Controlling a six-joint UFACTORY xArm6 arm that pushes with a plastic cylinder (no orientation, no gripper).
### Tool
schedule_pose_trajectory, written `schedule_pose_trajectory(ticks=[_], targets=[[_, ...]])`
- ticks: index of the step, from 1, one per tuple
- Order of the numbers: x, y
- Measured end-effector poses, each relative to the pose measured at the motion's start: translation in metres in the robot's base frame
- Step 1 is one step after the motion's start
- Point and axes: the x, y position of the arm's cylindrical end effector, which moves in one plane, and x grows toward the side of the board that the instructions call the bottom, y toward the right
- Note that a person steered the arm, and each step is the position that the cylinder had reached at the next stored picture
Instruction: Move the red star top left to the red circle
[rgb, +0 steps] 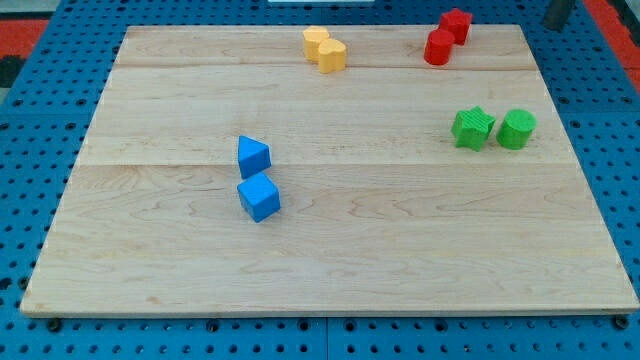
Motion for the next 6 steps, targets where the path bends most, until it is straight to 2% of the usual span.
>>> schedule_pose_trajectory(ticks=[1,2,4,5,6], targets=[[0.000,-0.106],[0.005,-0.159],[0.061,-0.144],[0.069,-0.134],[0.130,-0.175]])
